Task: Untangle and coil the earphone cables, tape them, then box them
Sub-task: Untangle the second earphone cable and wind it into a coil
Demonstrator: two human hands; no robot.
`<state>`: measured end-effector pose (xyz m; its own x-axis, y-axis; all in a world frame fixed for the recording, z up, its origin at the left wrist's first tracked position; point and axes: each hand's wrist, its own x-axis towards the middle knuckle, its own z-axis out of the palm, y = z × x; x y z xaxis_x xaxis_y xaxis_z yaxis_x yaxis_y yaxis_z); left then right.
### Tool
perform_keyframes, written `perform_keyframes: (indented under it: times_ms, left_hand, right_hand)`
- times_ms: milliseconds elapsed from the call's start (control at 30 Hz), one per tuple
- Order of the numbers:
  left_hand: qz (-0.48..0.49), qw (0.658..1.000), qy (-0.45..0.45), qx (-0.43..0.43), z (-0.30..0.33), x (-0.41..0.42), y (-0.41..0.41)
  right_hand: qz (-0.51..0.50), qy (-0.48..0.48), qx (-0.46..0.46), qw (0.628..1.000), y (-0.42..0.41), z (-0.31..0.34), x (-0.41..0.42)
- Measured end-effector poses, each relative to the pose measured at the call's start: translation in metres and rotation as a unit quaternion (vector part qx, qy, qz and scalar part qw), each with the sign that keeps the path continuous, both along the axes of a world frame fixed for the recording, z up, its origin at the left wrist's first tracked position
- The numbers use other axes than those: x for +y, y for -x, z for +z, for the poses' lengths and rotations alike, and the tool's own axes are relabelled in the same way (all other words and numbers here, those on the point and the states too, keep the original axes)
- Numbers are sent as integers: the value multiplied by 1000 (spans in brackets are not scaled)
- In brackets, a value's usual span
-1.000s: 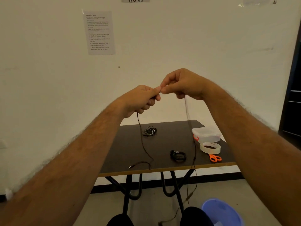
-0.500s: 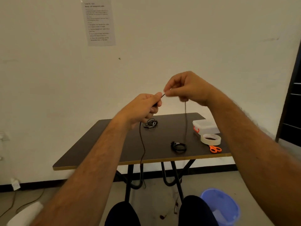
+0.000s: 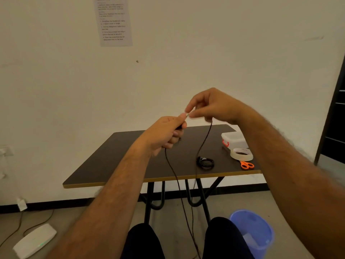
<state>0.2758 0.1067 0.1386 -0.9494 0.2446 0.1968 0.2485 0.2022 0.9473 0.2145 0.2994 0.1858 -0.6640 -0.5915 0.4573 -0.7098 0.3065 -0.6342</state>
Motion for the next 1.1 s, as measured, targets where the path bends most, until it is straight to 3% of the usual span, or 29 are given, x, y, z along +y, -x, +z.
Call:
perform_keyframes:
  times_ms: [100, 167, 267, 367, 500, 600, 700, 800, 967, 1100]
  left_hand:
    - [-5, 999, -27, -21, -6, -8, 0]
    - [-6, 999, -32, -25, -7, -9, -1]
    - [-3, 1000, -15, -22, -5, -4, -1]
    - [-12, 1000, 14, -13, -3, 2, 0]
    - [-1, 999, 43, -20, -7, 2, -1]
    - [11, 999, 49, -15, -10, 1, -1]
    - [21, 998, 49, -19, -11, 2, 0]
    - [13, 999, 28, -35, -15, 0, 0]
    - [-34, 994, -65, -78, -25, -10, -3]
    - [-54, 990, -93, -94, -29, -9, -6]
  right_hand:
    - [-94, 120, 42, 987, 9, -5, 8]
    - [-83, 155, -5, 984, 10, -9, 11]
    - [36, 96, -118, 988, 5, -14, 10]
    - [130, 4, -151, 980, 4, -19, 2]
    - [85, -77, -85, 990, 2, -18, -8]
    - [64, -135, -86, 985, -1, -21, -11]
    - [64, -119, -98, 986, -3, -21, -12]
    - [34, -88, -50, 994, -4, -16, -7]
    - [-122, 95, 108, 982, 3, -17, 2]
    - [-137, -37, 125, 982, 3, -26, 2]
